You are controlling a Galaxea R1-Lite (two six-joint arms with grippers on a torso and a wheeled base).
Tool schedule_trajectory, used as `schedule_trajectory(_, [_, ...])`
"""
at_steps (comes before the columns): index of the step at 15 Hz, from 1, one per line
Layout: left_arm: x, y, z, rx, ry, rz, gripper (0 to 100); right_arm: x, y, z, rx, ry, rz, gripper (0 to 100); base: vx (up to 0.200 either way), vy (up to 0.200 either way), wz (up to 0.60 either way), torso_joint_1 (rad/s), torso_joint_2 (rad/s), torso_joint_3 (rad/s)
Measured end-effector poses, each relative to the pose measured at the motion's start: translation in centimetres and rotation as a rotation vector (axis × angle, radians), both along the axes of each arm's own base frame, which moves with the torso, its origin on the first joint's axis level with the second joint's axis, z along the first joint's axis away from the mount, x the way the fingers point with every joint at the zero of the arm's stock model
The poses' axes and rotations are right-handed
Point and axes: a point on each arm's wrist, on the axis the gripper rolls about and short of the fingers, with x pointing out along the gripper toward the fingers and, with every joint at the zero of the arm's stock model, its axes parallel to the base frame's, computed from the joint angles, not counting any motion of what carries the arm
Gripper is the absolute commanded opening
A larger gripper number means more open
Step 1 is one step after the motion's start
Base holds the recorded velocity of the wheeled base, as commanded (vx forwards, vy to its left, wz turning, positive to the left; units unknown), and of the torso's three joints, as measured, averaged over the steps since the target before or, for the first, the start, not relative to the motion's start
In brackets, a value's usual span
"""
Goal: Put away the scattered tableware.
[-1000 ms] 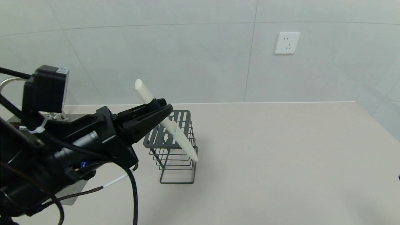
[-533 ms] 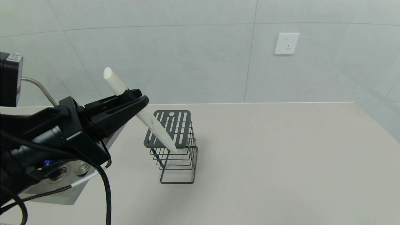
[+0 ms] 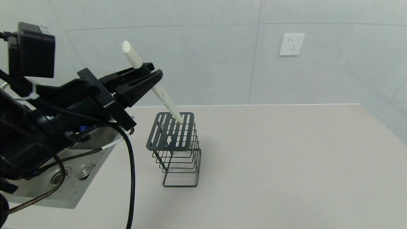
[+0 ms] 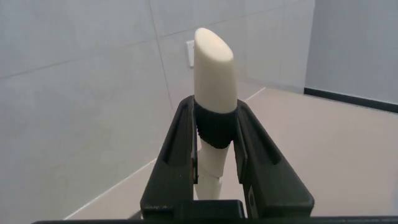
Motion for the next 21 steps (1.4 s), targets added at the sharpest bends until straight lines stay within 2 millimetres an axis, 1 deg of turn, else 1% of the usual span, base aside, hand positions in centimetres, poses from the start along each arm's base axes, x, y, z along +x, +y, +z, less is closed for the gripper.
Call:
schedule_trajectory(3, [1.1,-0.3,-0.5,0.012,0.000,0.008,0,-0.2,0.0,-0.2,-0.004,-0.015,-0.016,0,0.000,0.000,0.00,0.000,0.00,0.000])
schedule_trajectory(4, [1.5,-0.3,-0.4,0.028,-0.034,0.016,0,-0.3,0.1,-0.2,-0.006,-0.016,-0.010,0,0.000,0.000,0.00,0.000,0.00,0.000])
schedule_trajectory(6, [2.3,-0.3,-0.5,0.069,-0.105,-0.039,0,-0.3,0.1,-0.3,-0.006,-0.018,-0.008,0,0.000,0.000,0.00,0.000,0.00,0.000])
schedule_trajectory(9, [4.2,0.5,-1.4,0.121,-0.124,-0.040,0,-0.3,0.1,-0.3,0.008,-0.019,-0.010,0,0.000,0.000,0.00,0.000,0.00,0.000])
schedule_trajectory(10, [4.5,0.5,-1.6,0.125,-0.116,-0.037,0,-0.3,0.1,-0.3,0.009,-0.019,-0.012,0,0.000,0.000,0.00,0.000,0.00,0.000])
schedule_trajectory(13, [5.0,0.5,-2.0,0.136,-0.107,-0.050,0,-0.3,0.1,-0.3,0.019,-0.018,-0.014,0,0.000,0.000,0.00,0.000,0.00,0.000])
schedule_trajectory(16, [5.2,0.4,-1.8,0.142,-0.145,-0.077,0,-0.3,0.0,-0.3,0.027,-0.018,-0.014,0,0.000,0.000,0.00,0.000,0.00,0.000])
schedule_trajectory(21, [5.7,0.3,-2.4,0.148,-0.123,-0.078,0,-0.3,0.1,-0.3,0.033,-0.018,-0.014,0,0.000,0.000,0.00,0.000,0.00,0.000])
